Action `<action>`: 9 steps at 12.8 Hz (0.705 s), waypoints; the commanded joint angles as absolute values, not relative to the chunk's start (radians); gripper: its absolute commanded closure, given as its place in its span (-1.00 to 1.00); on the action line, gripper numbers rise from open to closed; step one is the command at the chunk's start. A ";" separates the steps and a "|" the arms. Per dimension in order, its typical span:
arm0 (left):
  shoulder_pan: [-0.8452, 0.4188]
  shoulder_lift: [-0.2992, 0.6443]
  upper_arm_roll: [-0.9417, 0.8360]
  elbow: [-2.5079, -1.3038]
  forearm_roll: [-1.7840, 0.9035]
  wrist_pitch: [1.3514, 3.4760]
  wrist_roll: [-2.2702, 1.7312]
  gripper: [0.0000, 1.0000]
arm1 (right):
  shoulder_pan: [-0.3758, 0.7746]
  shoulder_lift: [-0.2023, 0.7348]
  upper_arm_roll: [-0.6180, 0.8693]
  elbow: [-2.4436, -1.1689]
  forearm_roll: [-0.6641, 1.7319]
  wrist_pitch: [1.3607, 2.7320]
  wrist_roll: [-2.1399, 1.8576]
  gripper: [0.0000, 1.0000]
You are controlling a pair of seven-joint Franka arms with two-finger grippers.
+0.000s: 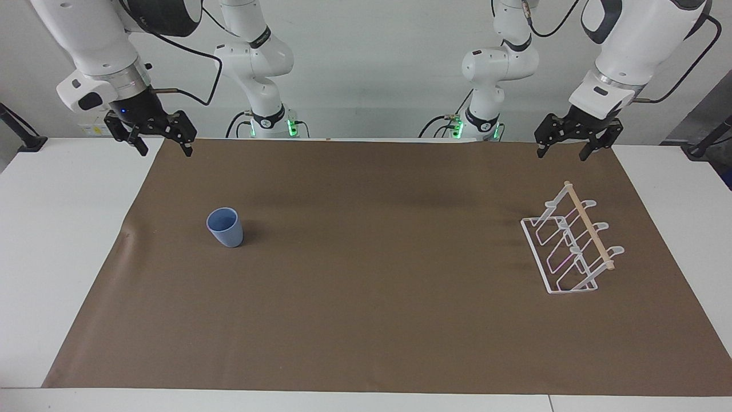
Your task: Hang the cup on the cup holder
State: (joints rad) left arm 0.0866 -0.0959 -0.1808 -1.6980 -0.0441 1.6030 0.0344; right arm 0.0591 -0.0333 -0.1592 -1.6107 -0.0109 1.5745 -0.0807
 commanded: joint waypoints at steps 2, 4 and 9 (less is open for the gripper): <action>0.091 -0.120 -0.178 -1.717 -0.031 1.592 0.034 -1.00 | 0.054 -0.066 -0.163 -1.652 -0.020 1.582 -0.075 -1.00; 0.091 -0.120 -0.178 -1.717 -0.031 1.592 0.034 -1.00 | 0.054 -0.067 -0.163 -1.652 -0.020 1.578 -0.083 -1.00; 0.091 -0.120 -0.178 -1.717 -0.031 1.592 0.034 -1.00 | 0.057 -0.119 -0.161 -1.756 -0.020 1.609 -0.112 -1.00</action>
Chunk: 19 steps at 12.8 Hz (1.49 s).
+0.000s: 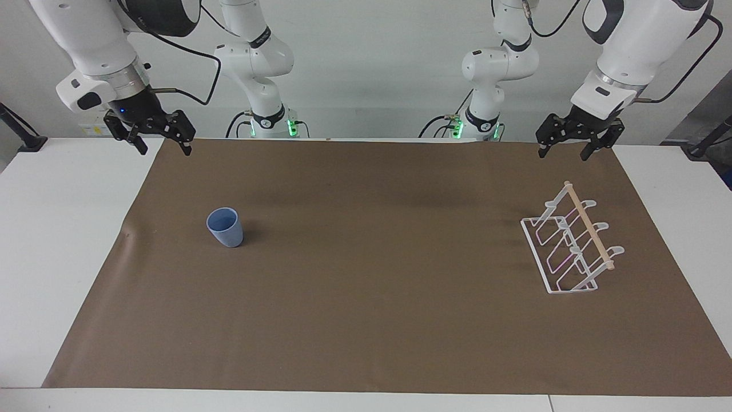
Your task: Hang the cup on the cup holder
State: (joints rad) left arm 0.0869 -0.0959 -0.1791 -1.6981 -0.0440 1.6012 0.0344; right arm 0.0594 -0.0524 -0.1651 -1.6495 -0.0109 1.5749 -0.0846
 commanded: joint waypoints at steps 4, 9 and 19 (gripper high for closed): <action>0.091 -0.120 -0.178 -1.717 -0.029 1.592 0.034 -1.00 | 0.058 -0.169 -0.158 -1.951 -0.018 1.909 -0.104 -1.00; 0.091 -0.120 -0.178 -1.717 -0.029 1.592 0.034 -1.00 | 0.162 -0.040 -0.144 -2.082 -0.014 2.201 -0.069 -1.00; 0.091 -0.120 -0.178 -1.717 -0.029 1.592 0.034 -1.00 | 0.176 0.052 -0.144 -2.184 0.110 2.335 -0.072 -1.00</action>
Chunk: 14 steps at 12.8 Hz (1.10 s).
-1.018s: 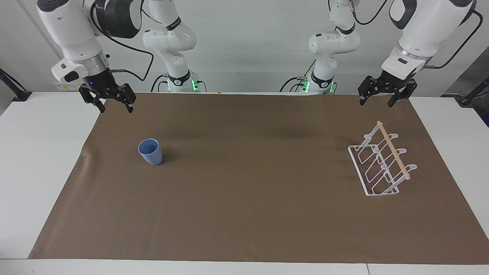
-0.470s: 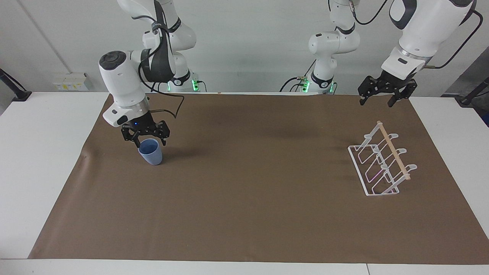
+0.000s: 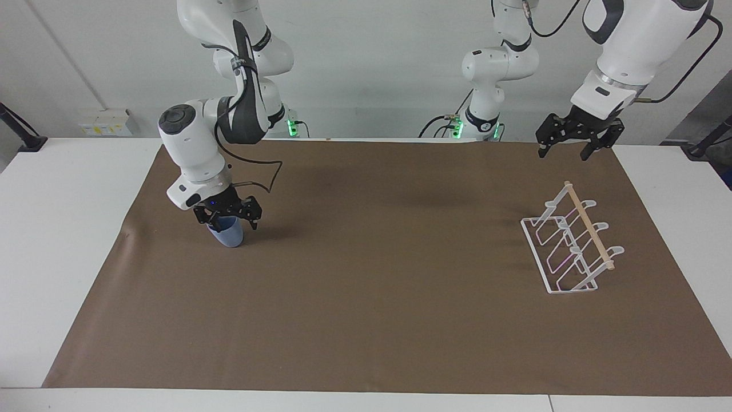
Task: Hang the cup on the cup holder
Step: 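Move the right gripper down over the light blue cup and grasp its rim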
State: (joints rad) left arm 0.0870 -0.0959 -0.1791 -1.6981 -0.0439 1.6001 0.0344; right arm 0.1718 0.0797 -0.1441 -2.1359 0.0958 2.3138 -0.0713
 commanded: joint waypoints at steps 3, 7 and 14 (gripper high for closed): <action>0.091 -0.120 -0.178 -1.717 -0.029 1.591 0.034 -1.00 | 0.181 0.040 -0.144 -2.230 0.110 2.336 -0.069 -1.00; 0.091 -0.120 -0.178 -1.717 -0.029 1.592 0.034 -1.00 | 0.181 0.035 -0.144 -2.237 0.110 2.336 -0.072 -1.00; 0.091 -0.120 -0.178 -1.717 -0.031 1.592 0.034 -1.00 | 0.181 0.035 -0.146 -2.235 0.110 2.324 -0.071 1.00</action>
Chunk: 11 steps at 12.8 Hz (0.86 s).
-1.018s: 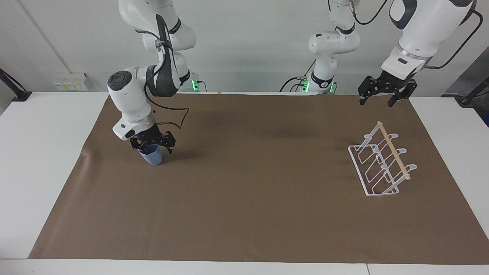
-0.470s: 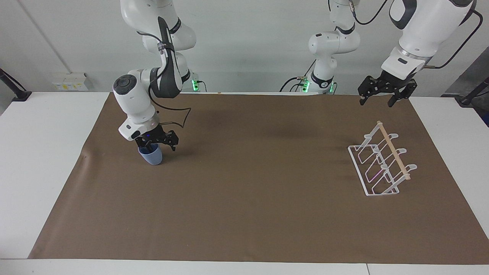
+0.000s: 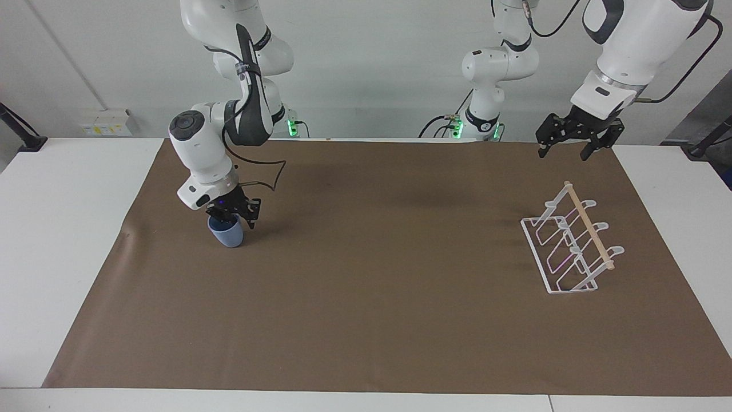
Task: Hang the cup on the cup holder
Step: 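Lift the blue cup with the right gripper and tip it sideways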
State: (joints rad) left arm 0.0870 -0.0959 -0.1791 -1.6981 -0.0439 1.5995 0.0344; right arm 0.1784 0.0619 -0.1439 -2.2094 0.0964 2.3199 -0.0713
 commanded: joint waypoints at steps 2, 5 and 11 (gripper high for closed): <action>0.091 -0.120 -0.178 -1.717 -0.029 1.592 0.034 -1.00 | 0.179 0.037 -0.146 -2.233 0.110 2.326 -0.071 1.00; 0.091 -0.120 -0.178 -1.717 -0.031 1.592 0.034 -1.00 | 0.178 0.044 -0.147 -2.220 0.110 2.327 -0.075 1.00; 0.087 -0.121 -0.179 -1.720 -0.029 1.588 0.029 -1.00 | 0.179 0.043 -0.147 -2.177 0.346 2.324 -0.280 1.00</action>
